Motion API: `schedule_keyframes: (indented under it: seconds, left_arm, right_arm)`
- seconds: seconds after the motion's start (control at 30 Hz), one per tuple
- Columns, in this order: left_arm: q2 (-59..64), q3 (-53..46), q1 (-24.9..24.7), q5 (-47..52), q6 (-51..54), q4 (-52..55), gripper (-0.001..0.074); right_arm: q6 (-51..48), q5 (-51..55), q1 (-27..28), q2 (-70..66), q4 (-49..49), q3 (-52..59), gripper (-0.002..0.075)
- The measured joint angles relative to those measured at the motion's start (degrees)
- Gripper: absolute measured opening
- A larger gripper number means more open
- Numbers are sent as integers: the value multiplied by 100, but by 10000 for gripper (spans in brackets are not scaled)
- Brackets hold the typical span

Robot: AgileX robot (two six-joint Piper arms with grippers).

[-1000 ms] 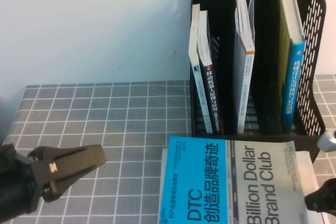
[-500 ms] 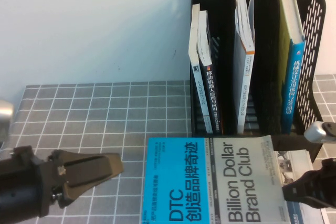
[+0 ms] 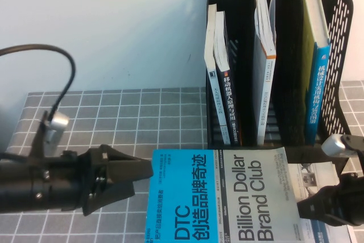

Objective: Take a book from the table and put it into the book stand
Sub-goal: Push book with right arm, then pick up the book with your left arm

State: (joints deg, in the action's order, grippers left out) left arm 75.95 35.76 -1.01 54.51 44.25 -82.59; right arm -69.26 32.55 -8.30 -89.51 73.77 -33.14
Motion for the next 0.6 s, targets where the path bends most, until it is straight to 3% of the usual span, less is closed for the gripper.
schedule_keyframes:
  seconds: [0.13, 0.37, 0.6]
  left_arm:
    - [827, 338, 61, 191, 172, 47, 540]
    - [2046, 895, 652, 1061, 695, 191, 541]
    - [2825, 1005, 709, 1136, 1028, 390, 542]
  right_arm:
    - [-73, 23, 0, 0, 0, 0, -3]
    - [-138, 116, 0, 0, -125, 0, -3]
    - [-196, 116, 0, 0, -125, 0, -3]
